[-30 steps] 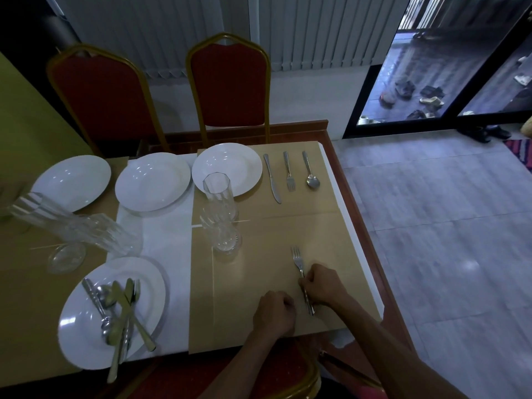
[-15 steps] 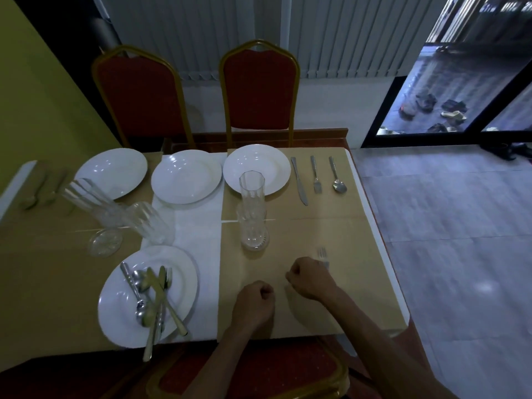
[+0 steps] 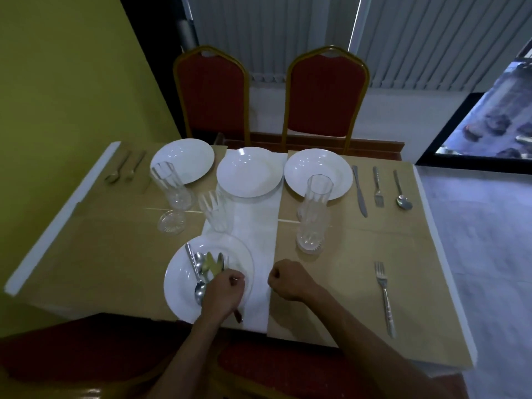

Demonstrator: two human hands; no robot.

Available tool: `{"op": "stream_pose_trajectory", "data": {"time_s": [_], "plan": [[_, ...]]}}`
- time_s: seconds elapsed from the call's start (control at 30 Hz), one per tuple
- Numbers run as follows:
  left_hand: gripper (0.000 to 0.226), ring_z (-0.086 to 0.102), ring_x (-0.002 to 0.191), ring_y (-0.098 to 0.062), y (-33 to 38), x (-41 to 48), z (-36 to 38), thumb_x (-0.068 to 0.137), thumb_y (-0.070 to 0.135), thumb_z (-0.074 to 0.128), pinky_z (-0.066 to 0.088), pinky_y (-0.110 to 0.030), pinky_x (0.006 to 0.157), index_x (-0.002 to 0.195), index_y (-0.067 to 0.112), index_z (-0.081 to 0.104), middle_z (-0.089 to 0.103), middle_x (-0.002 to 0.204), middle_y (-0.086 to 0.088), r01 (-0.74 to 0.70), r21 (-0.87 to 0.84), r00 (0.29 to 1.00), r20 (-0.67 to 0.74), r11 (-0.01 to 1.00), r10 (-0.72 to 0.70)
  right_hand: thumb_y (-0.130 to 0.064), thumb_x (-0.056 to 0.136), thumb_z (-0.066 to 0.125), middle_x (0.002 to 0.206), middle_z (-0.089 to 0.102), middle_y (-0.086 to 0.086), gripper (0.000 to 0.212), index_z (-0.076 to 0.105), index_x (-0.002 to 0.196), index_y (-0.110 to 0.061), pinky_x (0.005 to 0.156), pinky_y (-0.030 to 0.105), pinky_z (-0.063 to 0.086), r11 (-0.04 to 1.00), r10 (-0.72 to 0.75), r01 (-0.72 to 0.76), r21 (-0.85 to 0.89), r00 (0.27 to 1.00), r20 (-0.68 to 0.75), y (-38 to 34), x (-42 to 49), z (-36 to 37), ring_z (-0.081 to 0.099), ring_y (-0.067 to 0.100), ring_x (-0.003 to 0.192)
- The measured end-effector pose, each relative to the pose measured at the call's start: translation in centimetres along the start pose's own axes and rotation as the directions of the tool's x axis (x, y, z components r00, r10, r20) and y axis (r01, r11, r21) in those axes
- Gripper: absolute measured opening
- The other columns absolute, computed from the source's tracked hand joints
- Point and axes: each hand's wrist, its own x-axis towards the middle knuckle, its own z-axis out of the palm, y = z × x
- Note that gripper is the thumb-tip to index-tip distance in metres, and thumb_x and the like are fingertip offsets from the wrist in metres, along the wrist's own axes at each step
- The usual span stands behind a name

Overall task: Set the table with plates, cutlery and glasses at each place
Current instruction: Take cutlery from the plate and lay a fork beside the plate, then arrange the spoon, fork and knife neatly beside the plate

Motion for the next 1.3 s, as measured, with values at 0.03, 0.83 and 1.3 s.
{"op": "stream_pose_trajectory", "data": {"time_s": [0.03, 0.83, 1.3], "plan": [[0.018, 0.061, 0.098, -0.013, -0.6, 0.2, -0.6, 0.093, 0.023, 0.059, 0.041, -0.024, 0.08, 0.105, 0.023, 0.071, 0.07, 0.11, 0.005, 0.022, -0.003, 1.0, -0.011, 1.0, -0.022, -0.016, 0.092, 0.054, 0.091, 0.071, 0.017, 0.027, 0.067, 0.082, 0.005, 0.077, 0.039, 0.054, 1.0, -0.007, 0.007, -0.009, 1.0, 0.017, -0.6, 0.4, 0.4, 0.068, 0.028, 0.084], [0.03, 0.063, 0.089, -0.023, -8.2, 2.0, -4.6, 0.087, 0.042, 0.063, 0.045, -0.031, 0.069, 0.1, 0.016, 0.056, 0.061, 0.098, -0.001, 0.171, 0.253, 0.984, -0.09, 0.952, -0.153, -0.028, 0.089, 0.061, 0.071, 0.051, -0.003, 0.015, 0.053, 0.084, -0.017, 0.067, 0.031, 0.047, 0.959, -0.007, 0.011, -0.284, 1.0, 0.018, -9.2, 3.7, 8.7, 0.06, 0.021, 0.074], [0.035, 0.061, 0.063, -0.022, -7.0, 7.0, -5.5, 0.089, 0.037, 0.063, 0.043, -0.029, 0.056, 0.064, 0.013, 0.066, 0.062, 0.061, -0.002, 0.137, 0.114, 0.99, 0.022, 0.984, -0.14, -0.032, 0.094, 0.057, 0.105, 0.064, 0.012, 0.024, 0.058, 0.102, -0.009, 0.071, 0.03, 0.041, 0.972, 0.009, -0.01, -0.233, 1.0, -0.002, -8.0, 3.1, 6.5, 0.062, 0.03, 0.097]]}}
